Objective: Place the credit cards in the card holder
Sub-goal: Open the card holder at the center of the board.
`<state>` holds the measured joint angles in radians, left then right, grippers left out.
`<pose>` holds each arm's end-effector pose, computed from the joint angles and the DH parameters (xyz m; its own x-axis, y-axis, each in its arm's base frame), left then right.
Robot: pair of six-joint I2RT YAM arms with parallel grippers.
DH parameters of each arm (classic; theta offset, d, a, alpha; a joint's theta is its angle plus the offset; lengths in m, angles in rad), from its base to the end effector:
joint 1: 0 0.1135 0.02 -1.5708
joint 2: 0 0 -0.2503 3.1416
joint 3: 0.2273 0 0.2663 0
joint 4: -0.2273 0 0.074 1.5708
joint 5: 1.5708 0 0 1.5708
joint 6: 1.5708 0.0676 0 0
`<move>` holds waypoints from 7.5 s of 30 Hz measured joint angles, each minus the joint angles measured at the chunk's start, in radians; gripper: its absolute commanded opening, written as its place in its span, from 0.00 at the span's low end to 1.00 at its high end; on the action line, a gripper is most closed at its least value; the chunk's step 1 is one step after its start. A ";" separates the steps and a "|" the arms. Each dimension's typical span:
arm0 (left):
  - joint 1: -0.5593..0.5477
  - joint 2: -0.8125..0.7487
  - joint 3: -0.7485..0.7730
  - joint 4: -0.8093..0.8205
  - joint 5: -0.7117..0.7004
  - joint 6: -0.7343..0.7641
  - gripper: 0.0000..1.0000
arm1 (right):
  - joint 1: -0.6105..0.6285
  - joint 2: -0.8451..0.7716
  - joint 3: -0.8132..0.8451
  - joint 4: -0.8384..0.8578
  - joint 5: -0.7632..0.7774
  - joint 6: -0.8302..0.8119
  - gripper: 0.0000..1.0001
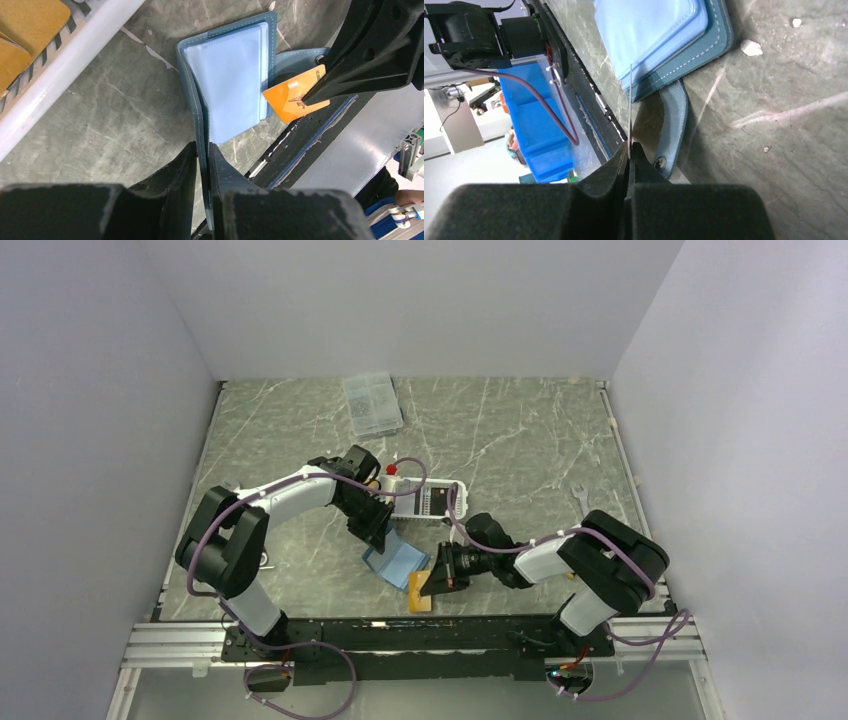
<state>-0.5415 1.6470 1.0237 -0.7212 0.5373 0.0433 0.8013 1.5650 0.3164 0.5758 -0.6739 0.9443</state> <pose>0.2516 -0.1917 0.1316 -0.8109 0.5311 -0.2458 0.5769 0.6546 -0.4886 0.1484 0.2138 0.0577 -0.9840 -0.1060 -0.1435 -0.1769 0.4758 0.8616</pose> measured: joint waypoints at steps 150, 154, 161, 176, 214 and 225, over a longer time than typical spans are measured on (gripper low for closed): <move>0.003 0.000 0.000 0.001 0.045 0.005 0.40 | -0.039 0.150 0.130 0.052 -0.090 0.004 0.00; 0.004 0.000 0.000 0.000 0.056 0.004 0.41 | -0.039 0.150 0.138 0.051 -0.089 0.005 0.00; 0.032 0.000 0.011 -0.006 0.092 0.001 0.42 | -0.039 0.150 0.146 0.052 -0.089 0.005 0.00; 0.050 0.015 0.066 -0.045 0.165 0.003 0.47 | -0.039 0.171 0.256 0.027 -0.092 0.001 0.00; 0.165 0.112 0.107 -0.180 0.217 0.083 0.44 | -0.030 0.249 0.364 -0.001 -0.121 0.001 0.00; 0.211 0.117 0.108 -0.179 0.242 0.085 0.40 | -0.015 0.259 0.389 -0.005 -0.121 0.000 0.00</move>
<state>-0.3309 1.7638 1.1316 -0.9001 0.7795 0.1287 0.7864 1.8236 0.7059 0.5713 -0.7944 0.9443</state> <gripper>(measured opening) 0.414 0.009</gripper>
